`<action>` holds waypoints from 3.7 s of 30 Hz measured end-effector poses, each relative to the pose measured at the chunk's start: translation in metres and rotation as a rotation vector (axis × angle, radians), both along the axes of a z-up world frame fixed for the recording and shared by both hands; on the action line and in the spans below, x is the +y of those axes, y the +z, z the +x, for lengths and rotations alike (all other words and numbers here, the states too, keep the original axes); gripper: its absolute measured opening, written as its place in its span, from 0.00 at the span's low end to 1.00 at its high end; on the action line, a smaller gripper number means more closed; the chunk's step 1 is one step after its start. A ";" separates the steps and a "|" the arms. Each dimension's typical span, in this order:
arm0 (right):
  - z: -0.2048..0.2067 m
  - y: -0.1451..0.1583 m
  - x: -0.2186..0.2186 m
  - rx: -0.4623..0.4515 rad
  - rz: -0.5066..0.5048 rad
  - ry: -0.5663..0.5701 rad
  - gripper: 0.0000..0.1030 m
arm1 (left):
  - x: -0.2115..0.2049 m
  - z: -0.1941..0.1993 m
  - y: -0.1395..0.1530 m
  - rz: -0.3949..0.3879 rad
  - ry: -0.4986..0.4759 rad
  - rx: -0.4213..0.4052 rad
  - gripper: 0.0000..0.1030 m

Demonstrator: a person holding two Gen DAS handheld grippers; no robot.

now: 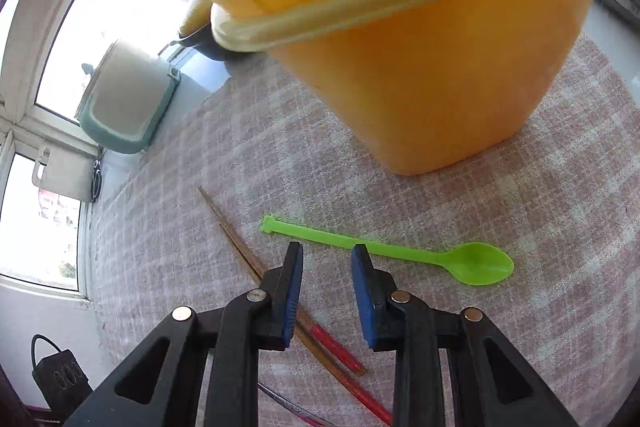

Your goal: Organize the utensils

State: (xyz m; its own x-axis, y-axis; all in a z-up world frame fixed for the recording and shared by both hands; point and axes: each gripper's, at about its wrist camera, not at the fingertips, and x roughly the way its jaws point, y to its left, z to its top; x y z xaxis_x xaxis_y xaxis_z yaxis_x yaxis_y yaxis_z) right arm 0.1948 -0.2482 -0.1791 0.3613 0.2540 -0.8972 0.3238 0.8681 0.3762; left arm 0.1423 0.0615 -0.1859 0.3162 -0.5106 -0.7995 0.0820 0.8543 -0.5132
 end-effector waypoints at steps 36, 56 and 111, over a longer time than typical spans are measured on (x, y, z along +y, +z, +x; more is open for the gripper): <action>-0.060 -0.028 0.039 0.083 -0.046 0.459 0.00 | -0.012 -0.009 0.001 -0.014 -0.012 0.031 0.47; -0.123 0.003 -0.089 0.037 -0.114 0.174 0.34 | -0.038 -0.006 -0.017 0.046 0.038 0.089 0.47; -0.064 -0.031 -0.105 0.065 -0.061 0.136 0.08 | -0.083 0.018 -0.004 0.010 -0.037 -0.027 0.01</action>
State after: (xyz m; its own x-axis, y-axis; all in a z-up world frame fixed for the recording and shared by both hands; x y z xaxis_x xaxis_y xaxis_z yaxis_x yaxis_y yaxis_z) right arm 0.1307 -0.3534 -0.2100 0.2684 0.2412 -0.9326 0.2240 0.9260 0.3039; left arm 0.1599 -0.0217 -0.1899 0.3184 -0.5148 -0.7960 0.1271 0.8553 -0.5023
